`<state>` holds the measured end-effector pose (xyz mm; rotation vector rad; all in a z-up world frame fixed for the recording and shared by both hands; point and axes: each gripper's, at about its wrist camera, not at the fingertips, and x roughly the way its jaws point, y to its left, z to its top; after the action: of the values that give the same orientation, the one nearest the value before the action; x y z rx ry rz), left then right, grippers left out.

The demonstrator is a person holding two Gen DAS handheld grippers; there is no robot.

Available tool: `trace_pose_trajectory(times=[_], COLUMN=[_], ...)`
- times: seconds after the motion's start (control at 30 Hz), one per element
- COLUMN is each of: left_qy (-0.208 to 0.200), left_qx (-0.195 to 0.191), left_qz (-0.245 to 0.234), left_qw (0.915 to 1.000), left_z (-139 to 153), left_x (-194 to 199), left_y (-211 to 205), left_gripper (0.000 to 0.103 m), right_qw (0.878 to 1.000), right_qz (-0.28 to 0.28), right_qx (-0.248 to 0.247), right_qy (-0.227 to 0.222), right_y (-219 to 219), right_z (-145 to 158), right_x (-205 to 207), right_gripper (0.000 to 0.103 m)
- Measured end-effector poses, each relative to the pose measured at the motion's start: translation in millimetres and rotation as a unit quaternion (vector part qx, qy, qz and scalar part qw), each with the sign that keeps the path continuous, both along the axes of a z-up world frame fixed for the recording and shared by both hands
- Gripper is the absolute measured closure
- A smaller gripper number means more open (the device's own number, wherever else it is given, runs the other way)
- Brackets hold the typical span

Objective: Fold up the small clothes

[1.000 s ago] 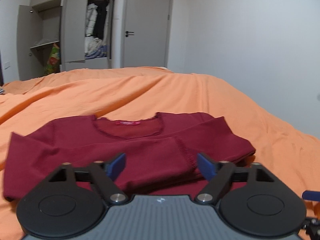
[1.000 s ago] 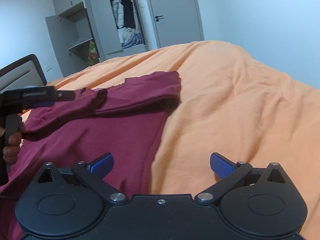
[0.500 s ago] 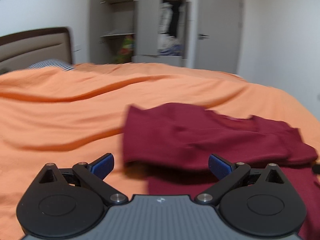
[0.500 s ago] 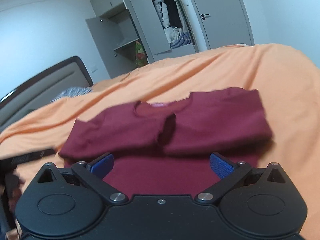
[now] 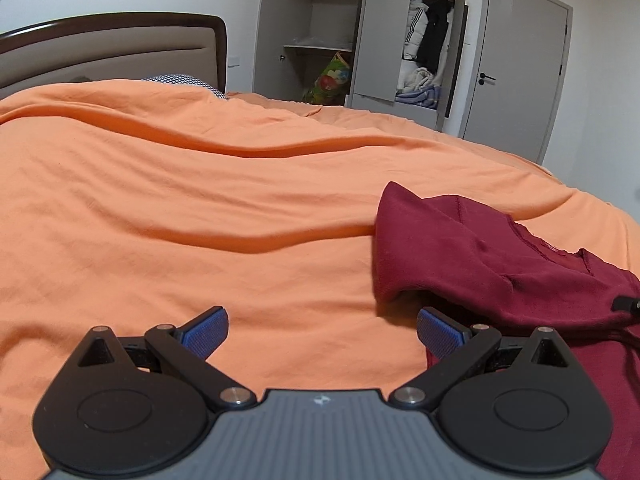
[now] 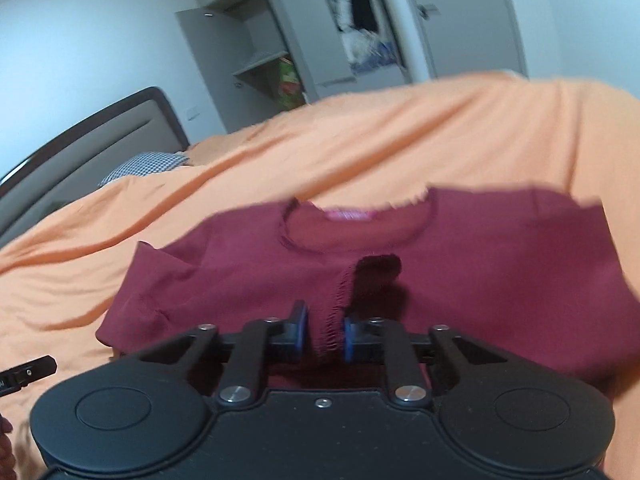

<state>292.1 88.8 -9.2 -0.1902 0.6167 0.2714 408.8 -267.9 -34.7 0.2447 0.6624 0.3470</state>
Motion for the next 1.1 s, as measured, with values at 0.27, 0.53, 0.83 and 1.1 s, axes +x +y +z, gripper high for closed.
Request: trace_pose_trajectory(times=[0.27, 0.53, 0.83, 1.1], left_qy=[-0.005, 0.000, -0.025, -0.010], left_qx=[-0.006, -0.009, 0.000, -0.052], left_qz=[-0.011, -0.035, -0.104, -0.118], left_qw=[0.9999, 0.9993, 0.9943, 0.9916], left_z=[2.2, 0.5, 7.4, -3.6], left_x=[3.4, 15.7, 70.5, 140.9], left_y=[-7.1, -16.0, -12.4, 8.4], left_gripper=[0.000, 0.000, 0.001, 0.002], right_qw=[0.992, 0.994, 0.995, 0.993], right_qz=[-0.032, -0.070, -0.102, -0.101], right_qx=[-0.038, -0.063, -0.018, -0.037], right_qy=[-0.112, -0.050, -0.005, -0.056], right_y=[-19.9, -44.2, -63.3, -58.1], right_z=[49.1, 6.8, -29.5, -19.1], right_x=[-9.1, -8.5, -27.8, -48.7], right_gripper=[0.089, 0.089, 0.051, 0.005])
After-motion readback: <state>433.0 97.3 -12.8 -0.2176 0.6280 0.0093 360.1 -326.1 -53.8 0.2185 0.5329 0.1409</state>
